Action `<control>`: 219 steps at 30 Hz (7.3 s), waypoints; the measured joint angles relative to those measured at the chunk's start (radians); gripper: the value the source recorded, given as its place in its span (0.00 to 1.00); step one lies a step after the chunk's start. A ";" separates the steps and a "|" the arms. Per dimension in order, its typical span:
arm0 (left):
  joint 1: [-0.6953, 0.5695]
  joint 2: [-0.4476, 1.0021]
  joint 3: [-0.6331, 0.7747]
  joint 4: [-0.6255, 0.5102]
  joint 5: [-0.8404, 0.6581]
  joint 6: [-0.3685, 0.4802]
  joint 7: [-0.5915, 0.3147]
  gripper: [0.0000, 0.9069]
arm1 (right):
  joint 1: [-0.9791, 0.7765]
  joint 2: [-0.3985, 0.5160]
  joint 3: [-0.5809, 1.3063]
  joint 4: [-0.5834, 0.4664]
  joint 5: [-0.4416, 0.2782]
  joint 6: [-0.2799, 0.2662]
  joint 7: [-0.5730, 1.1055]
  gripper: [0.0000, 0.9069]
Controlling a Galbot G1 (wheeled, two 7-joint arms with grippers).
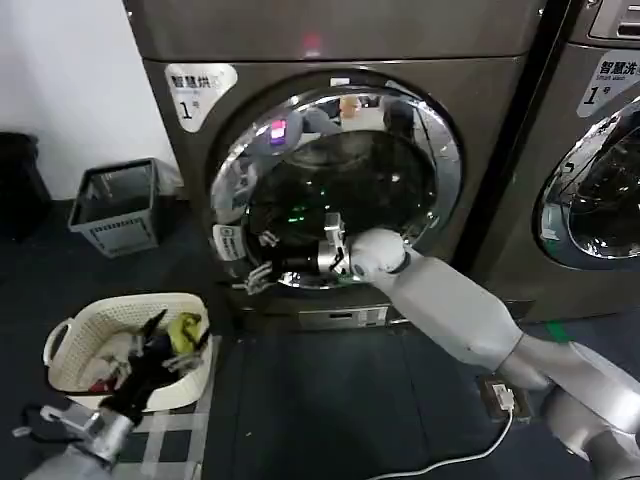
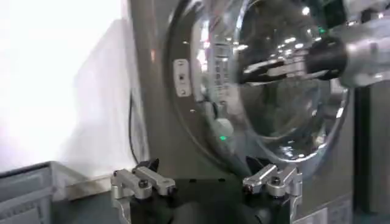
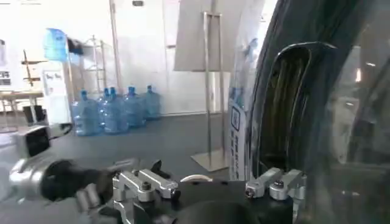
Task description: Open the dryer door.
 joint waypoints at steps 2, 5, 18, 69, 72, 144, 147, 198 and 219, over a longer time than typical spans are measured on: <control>-0.008 0.015 -0.008 0.007 -0.021 0.003 0.000 1.00 | 0.001 -0.020 -0.010 0.030 0.009 0.002 -0.011 1.00; -0.022 0.036 -0.018 0.019 -0.053 0.010 -0.001 1.00 | 0.002 -0.047 -0.020 0.068 0.017 0.003 -0.016 1.00; -0.072 0.117 -0.009 0.039 -0.212 0.040 0.013 1.00 | 0.013 -0.171 -0.063 0.176 0.093 0.059 -0.173 1.00; -0.535 0.451 0.670 0.072 -0.193 -0.094 0.278 1.00 | -0.293 -0.632 0.224 0.253 -0.017 0.171 -0.574 1.00; -0.579 0.445 0.714 0.067 -0.177 -0.098 0.282 1.00 | -0.364 -0.660 0.320 0.236 -0.021 0.192 -0.550 1.00; -0.898 -0.003 1.186 0.199 0.059 -0.051 0.189 1.00 | -1.970 0.045 2.343 -0.043 -0.737 0.016 0.865 1.00; -0.915 -0.035 1.200 0.223 0.074 -0.046 0.174 1.00 | -1.976 0.062 2.348 -0.029 -0.736 0.012 0.859 1.00; -1.163 -0.504 1.231 0.770 0.310 -0.120 -0.010 1.00 | -2.001 0.159 2.355 0.049 -0.704 0.010 0.833 1.00; -1.167 -0.504 1.221 0.817 0.307 -0.124 -0.017 1.00 | -1.999 0.159 2.351 0.051 -0.700 0.011 0.826 1.00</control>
